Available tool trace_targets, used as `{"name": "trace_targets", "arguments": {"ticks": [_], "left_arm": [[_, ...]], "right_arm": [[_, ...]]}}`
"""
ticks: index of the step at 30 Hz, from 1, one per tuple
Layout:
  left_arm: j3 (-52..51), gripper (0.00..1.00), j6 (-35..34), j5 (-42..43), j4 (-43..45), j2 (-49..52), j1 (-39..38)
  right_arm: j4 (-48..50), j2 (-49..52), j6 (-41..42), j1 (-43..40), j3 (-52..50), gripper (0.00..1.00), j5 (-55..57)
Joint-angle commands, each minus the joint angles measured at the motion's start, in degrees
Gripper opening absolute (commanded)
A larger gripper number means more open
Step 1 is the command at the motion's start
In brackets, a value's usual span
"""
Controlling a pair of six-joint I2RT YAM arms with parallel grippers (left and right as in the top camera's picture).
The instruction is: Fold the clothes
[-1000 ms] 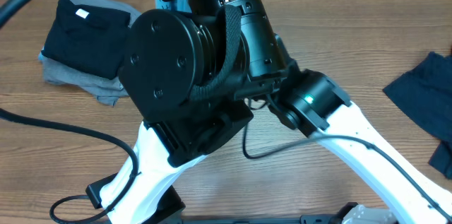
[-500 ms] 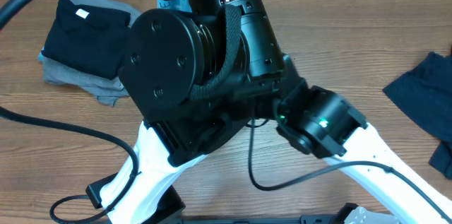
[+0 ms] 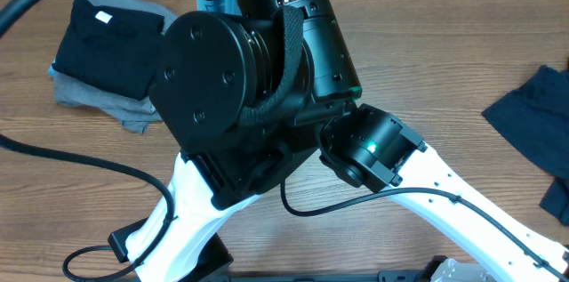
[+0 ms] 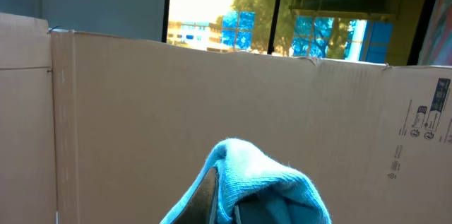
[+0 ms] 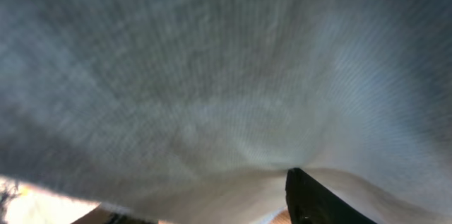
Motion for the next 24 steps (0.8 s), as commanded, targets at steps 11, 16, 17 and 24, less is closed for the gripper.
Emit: {"name": "trace_targets", "arguments": {"ticks": [11,16,17,24], "left_arm": [[0.59,0.1,2.73,0.83,0.9,0.5,0.42],[0.61,0.15,2.8,-3.06,1.03,0.39,2.58],[0.61,0.15,2.78,-4.2,1.03,0.37,3.04],[0.61,0.19,2.82,-12.09,0.35,0.31,5.66]], "right_arm": [[-10.27,-1.81,4.28,0.31,0.35,0.04,16.59],[-16.11,-4.22,6.73,-5.11,0.35,0.04,18.12],[-17.03,-5.05,7.04,-7.02,0.35,0.04,18.05],[-18.49,-12.94,2.25,-19.12,0.35,0.04,14.43]]}}
